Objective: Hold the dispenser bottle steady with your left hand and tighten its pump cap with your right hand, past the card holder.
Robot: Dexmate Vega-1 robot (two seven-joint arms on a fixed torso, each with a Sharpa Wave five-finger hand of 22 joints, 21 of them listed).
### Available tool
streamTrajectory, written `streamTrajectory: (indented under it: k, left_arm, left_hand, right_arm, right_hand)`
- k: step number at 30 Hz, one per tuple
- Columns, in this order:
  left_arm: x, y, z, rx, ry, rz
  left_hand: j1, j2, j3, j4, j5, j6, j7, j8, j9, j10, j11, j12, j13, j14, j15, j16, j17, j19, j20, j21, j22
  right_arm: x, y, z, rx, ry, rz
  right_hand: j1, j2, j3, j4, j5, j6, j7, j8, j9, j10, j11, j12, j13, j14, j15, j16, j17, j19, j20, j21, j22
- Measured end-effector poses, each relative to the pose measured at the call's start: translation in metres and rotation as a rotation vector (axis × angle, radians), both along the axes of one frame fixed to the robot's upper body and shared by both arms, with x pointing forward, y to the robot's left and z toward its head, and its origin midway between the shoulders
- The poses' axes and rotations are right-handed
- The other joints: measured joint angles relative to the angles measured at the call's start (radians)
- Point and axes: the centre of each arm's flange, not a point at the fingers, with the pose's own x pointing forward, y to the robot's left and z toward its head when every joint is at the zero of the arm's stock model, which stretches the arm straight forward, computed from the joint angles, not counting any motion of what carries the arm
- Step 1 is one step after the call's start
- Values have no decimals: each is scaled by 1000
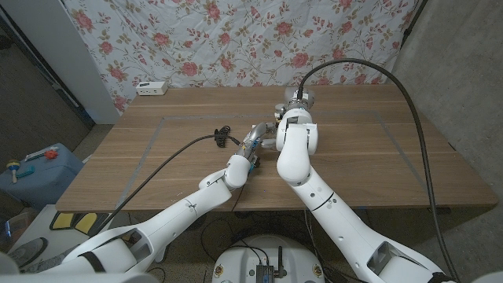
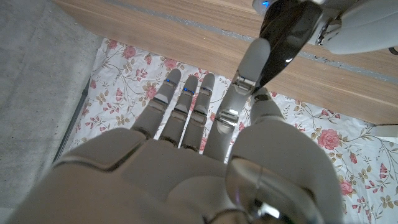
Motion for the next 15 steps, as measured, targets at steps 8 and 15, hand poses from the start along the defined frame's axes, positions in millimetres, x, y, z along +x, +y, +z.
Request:
streamTrajectory:
  k: [8,15]
  left_arm:
    - [0,0,0,-1,2,0]
    - [0,0,0,-1,1,1]
  left_hand:
    - [0,0,0,0,0,0,0,0,0,2,-2,-2,0,0,0,0,0,0,0,0,0]
    - [0,0,0,0,0,0,0,-2,0,2,-2,-3,0,0,0,0,0,0,0,0,0]
  right_arm:
    - [0,-1,-1,23,-13,12]
    - [-2,-1,-1,27,-26,19]
  right_hand:
    - [-115,-51,-59,67,-8,-8,7,35,-11,-5,20,-15,0,0,0,-12,2,-5,5,0,0]
    - [-227,-105,-116,104,-6,-62,17,15,-15,-18,32,-24,0,0,0,-27,0,-12,20,0,0]
